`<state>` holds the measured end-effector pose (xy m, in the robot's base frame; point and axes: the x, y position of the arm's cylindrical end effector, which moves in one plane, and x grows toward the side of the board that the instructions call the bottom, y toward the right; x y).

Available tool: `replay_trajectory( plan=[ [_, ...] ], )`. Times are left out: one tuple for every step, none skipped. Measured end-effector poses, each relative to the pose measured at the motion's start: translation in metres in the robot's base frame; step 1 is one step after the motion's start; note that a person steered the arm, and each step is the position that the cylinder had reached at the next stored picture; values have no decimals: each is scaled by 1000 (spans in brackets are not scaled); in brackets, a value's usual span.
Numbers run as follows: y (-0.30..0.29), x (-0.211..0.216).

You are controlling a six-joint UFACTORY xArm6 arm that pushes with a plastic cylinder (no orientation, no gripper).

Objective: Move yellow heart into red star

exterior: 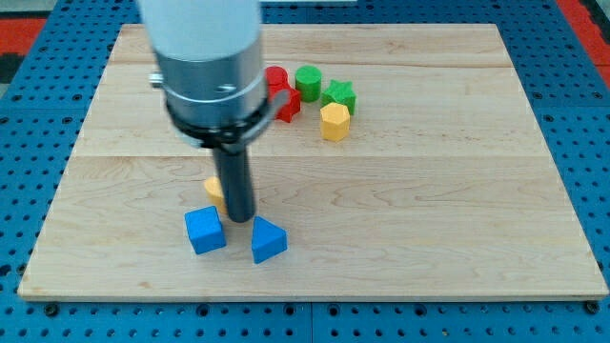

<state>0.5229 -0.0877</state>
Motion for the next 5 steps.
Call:
replay_trajectory(
  plan=[
    [-42,-19],
    [-81,-47],
    [-127,-76],
    [-99,-75],
    [-35,-70]
  ],
)
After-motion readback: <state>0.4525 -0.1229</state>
